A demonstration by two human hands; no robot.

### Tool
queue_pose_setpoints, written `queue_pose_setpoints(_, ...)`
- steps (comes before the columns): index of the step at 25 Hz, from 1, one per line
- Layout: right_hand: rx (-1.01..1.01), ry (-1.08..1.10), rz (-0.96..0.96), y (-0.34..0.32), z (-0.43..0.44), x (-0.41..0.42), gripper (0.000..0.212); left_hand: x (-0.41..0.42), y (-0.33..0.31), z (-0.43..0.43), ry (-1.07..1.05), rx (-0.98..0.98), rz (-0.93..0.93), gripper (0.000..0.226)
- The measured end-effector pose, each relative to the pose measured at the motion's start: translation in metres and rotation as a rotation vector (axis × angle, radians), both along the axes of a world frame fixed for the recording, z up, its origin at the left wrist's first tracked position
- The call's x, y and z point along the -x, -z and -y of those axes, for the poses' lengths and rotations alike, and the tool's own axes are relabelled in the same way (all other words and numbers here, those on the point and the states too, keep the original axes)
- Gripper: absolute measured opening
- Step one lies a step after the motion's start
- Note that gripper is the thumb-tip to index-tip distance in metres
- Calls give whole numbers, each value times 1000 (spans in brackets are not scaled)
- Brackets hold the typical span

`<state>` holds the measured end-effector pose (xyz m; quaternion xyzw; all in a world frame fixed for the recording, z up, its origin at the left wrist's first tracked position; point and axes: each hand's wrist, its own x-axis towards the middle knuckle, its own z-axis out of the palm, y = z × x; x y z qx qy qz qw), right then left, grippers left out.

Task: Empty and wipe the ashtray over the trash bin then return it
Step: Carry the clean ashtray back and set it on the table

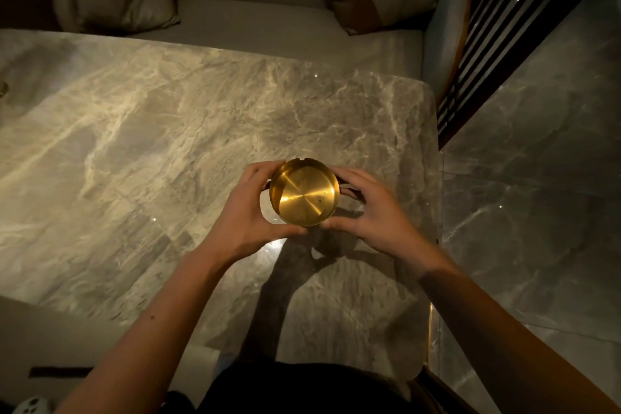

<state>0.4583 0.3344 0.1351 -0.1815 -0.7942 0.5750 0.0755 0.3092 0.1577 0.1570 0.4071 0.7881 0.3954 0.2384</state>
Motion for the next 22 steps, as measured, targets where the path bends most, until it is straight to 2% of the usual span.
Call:
queue_pose_setpoints(5, -74, -14, 2, -4, 41, 59, 86, 58, 5, 45, -10, -5, 0, 103)
queue_pose_setpoints(14, -143, 60, 62, -11, 168, 197, 86, 209, 17, 158, 62, -56, 80, 101)
queue_pose_setpoints(22, -133, -74, 79, -9, 218, 270, 86, 258, 18, 228, -80, -31, 104, 102)
